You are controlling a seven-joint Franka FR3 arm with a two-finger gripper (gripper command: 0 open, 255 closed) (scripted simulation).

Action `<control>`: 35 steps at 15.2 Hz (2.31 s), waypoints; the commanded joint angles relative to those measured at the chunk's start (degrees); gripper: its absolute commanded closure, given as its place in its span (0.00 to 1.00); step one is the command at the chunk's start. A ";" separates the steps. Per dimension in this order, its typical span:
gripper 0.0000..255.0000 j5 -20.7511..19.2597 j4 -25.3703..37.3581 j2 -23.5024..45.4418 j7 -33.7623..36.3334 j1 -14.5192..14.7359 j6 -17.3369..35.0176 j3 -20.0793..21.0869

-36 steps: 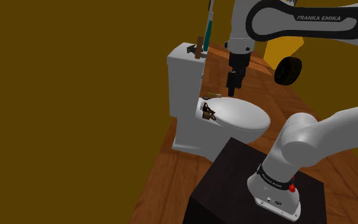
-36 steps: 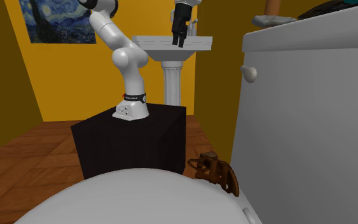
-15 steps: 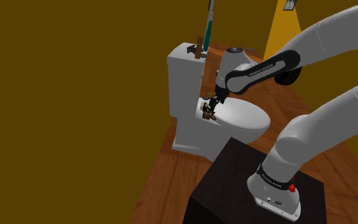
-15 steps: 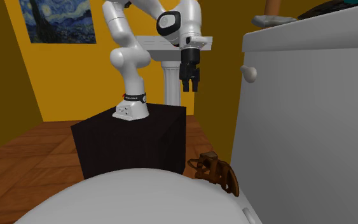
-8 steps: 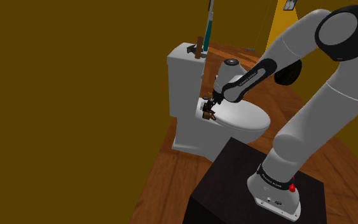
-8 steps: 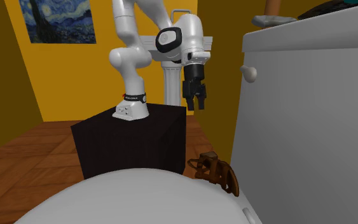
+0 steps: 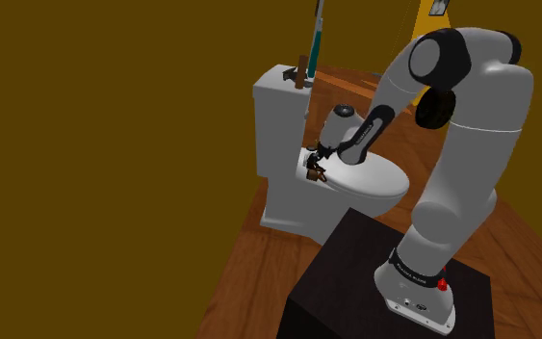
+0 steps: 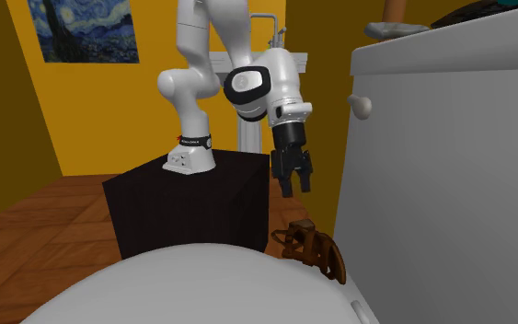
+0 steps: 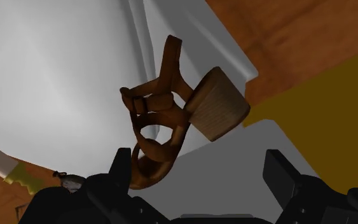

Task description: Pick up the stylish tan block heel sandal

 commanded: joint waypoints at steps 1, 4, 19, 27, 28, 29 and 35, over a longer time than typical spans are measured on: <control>0.00 -2.90 3.86 4.57 4.16 1.10 3.13 -2.63; 0.00 -5.20 9.89 12.11 9.37 3.60 8.25 -7.56; 1.00 -2.75 14.93 24.72 14.02 10.63 17.50 -16.34; 1.00 -3.65 14.47 22.44 13.58 9.39 15.77 -14.96; 1.00 -4.05 14.22 21.28 13.27 8.65 14.90 -14.17; 1.00 -4.40 13.98 20.11 12.91 7.84 14.01 -13.30; 1.00 -4.67 12.43 13.41 9.40 2.02 8.61 -6.83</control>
